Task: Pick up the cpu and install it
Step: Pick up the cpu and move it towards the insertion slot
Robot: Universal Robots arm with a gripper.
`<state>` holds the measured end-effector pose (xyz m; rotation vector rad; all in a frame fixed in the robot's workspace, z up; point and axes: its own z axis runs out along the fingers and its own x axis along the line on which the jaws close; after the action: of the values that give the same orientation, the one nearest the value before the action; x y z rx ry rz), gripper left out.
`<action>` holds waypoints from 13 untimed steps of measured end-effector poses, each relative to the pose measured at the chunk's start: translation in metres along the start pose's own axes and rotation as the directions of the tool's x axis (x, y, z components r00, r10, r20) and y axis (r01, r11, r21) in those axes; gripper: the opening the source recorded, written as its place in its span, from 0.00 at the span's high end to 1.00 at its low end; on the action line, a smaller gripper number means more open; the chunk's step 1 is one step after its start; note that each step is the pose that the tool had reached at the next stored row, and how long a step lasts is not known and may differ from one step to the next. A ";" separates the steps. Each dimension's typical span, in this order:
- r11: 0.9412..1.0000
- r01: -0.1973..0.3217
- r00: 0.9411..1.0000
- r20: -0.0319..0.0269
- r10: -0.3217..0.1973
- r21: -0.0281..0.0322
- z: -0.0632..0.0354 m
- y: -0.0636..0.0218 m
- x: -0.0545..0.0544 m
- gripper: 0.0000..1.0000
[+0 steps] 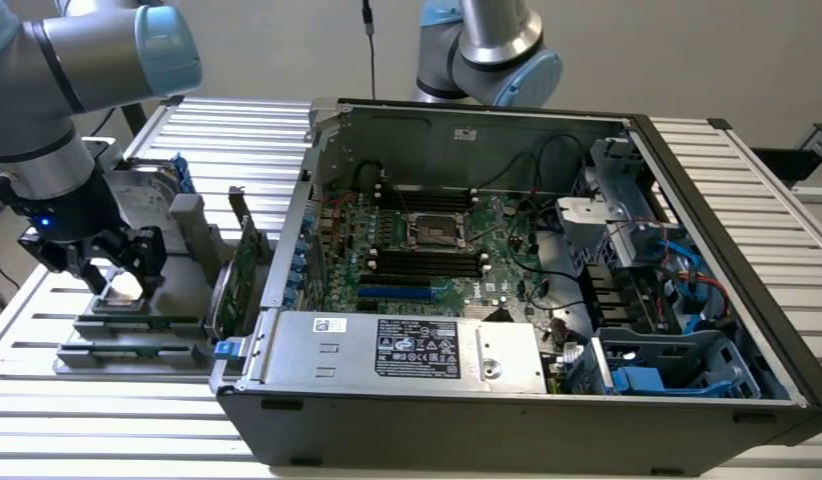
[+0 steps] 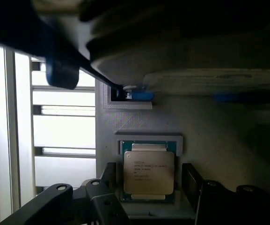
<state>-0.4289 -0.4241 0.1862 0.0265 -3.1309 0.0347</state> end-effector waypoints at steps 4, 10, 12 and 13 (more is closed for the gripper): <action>1.000 0.000 1.000 0.000 0.000 -0.001 0.0003 0.0002 0.001 0.33; 1.000 0.000 1.000 0.000 0.000 -0.002 0.0003 0.0002 0.001 0.35; 1.000 0.000 1.000 0.000 0.000 -0.004 0.0003 0.0002 0.001 0.42; 1.000 0.000 1.000 0.000 0.000 -0.004 0.0003 0.0002 0.001 0.42</action>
<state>-0.4295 -0.4240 0.1859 0.0265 -3.1311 0.0281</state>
